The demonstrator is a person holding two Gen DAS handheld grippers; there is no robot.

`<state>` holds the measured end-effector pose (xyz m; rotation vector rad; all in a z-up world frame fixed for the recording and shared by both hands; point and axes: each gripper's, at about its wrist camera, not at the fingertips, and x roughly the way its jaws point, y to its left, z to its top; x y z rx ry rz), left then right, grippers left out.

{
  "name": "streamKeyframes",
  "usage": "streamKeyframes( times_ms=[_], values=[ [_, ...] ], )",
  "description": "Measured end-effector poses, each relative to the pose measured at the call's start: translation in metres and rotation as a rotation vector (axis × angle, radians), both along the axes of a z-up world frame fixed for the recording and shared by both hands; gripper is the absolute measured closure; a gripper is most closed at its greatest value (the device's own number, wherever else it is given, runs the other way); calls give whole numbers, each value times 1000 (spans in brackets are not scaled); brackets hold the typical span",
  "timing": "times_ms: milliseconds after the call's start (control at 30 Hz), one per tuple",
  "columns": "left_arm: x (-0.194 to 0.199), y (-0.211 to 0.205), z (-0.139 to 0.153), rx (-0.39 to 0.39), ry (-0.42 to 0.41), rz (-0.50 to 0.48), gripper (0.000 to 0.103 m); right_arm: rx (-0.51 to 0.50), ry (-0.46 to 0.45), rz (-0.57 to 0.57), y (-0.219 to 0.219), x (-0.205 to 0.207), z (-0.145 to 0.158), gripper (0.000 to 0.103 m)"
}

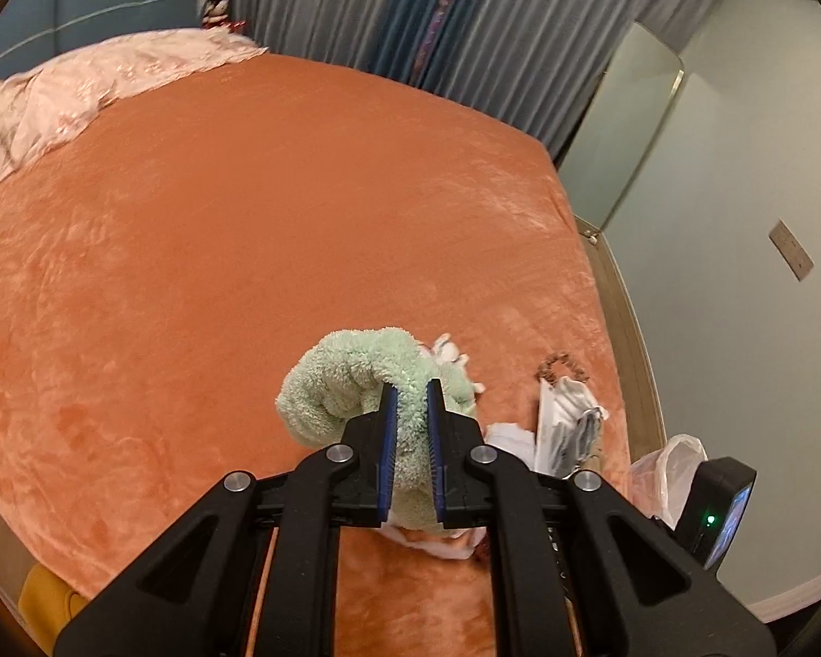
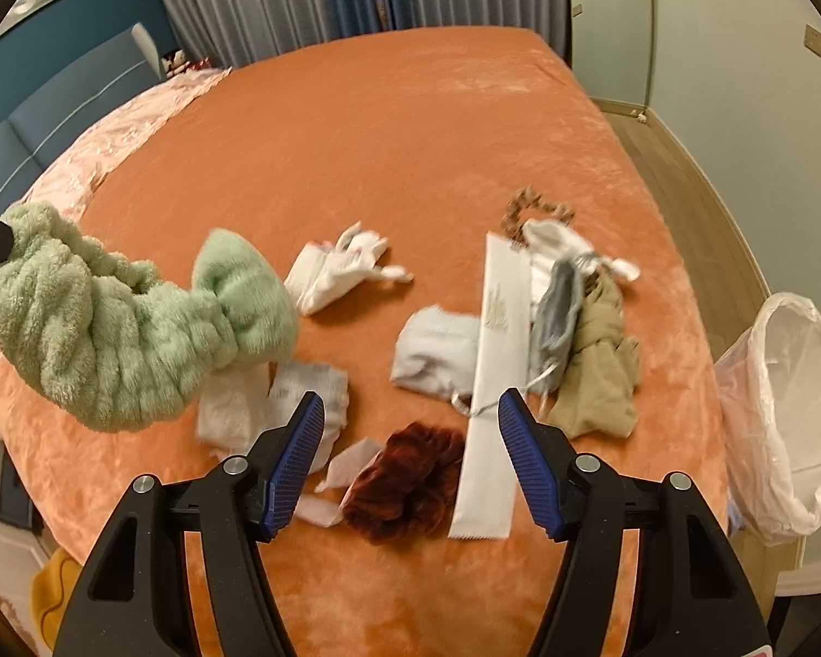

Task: Collect trash
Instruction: 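Carry the green towel and brown scrunchie over the white trash bin with both grippers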

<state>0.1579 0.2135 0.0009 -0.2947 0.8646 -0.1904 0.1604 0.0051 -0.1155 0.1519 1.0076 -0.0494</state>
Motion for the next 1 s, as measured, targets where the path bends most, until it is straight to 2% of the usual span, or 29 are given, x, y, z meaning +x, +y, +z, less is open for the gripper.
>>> streamKeyframes(
  times_ms=[100, 200, 300, 367, 433, 467, 567, 767, 1000],
  values=[
    [-4, 23, -4, -35, 15, 40, 93, -6, 35, 14, 11, -5, -14, 40],
    [-2, 32, -3, -19, 11, 56, 93, -10, 66, 21, 18, -7, -32, 43],
    [-2, 30, 0, 3, 0, 52, 93, -11, 113, 28, 25, -4, -52, 56],
    [-1, 26, 3, 13, -8, 40, 93, -18, 144, 31, 27, -1, -64, 73],
    [-2, 20, 9, 14, -18, 23, 93, 1, 155, 30, 25, 0, -69, 84],
    [-2, 16, 13, 14, -25, 14, 93, 12, 152, 26, 23, 0, -69, 86],
    [-4, 4, 30, 17, -65, -10, 93, 59, 115, 38, 17, -2, -52, 88],
    [-8, -35, 70, 15, -146, -80, 93, 92, -23, 70, 5, -10, 12, 88],
    [-20, -114, 108, 47, -227, -207, 93, 111, -163, -15, -46, -29, 77, 88]
  ],
)
